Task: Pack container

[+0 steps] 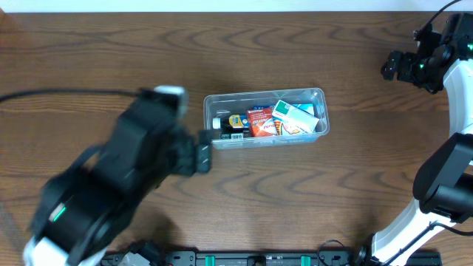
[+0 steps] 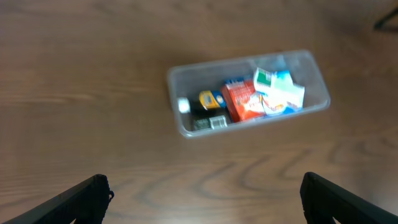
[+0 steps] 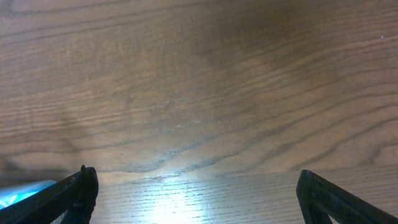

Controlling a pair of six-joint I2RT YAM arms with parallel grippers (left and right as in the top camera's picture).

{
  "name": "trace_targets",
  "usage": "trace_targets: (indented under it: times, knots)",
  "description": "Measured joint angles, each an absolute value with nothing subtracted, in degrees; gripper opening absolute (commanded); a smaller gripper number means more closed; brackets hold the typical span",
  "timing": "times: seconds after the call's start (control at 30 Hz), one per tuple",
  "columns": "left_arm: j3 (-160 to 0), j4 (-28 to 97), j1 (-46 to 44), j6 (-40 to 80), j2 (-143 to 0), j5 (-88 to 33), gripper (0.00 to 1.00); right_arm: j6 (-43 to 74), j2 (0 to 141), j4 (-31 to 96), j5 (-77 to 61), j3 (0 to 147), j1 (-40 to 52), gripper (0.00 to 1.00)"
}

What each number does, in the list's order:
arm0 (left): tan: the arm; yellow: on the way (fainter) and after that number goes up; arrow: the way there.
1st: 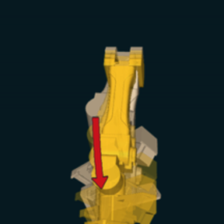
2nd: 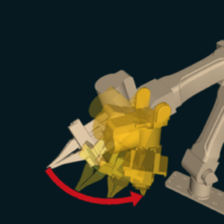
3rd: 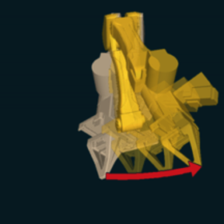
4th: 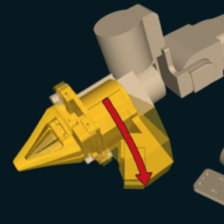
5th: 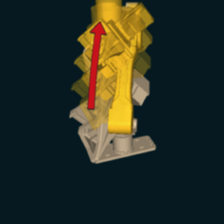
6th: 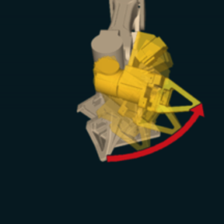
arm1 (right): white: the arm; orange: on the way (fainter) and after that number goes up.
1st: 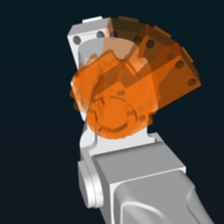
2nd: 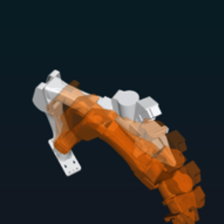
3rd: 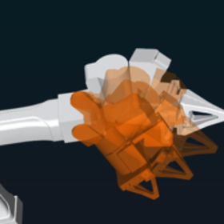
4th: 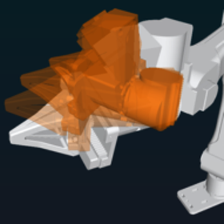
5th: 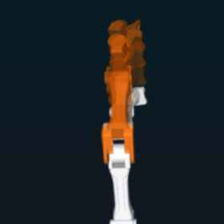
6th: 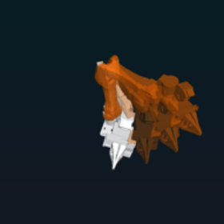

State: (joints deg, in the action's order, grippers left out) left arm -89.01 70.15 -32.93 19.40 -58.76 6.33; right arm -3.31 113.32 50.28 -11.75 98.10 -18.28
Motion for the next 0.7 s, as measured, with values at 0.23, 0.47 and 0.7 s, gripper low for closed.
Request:
trace_targets:
  times: [0.23, 0.47, 0.7]
  knots:
    - [-83.94, 70.89, -28.67, 18.55, -43.42, 14.04, 0.98, -3.31, 113.32, 50.28, -11.75, 98.1, -18.28, 0.99]
    - [-59.7, 44.12, -12.16, 12.1, -31.2, 11.33, 0.98, -3.31, 113.32, 50.28, -11.75, 98.15, -18.28, 0.99]
    - [-29.76, 10.15, -1.41, 8.75, -19.84, 1.1, 0.98, -3.29, 113.32, 50.3, -11.73, 98.19, -18.28, 0.99]
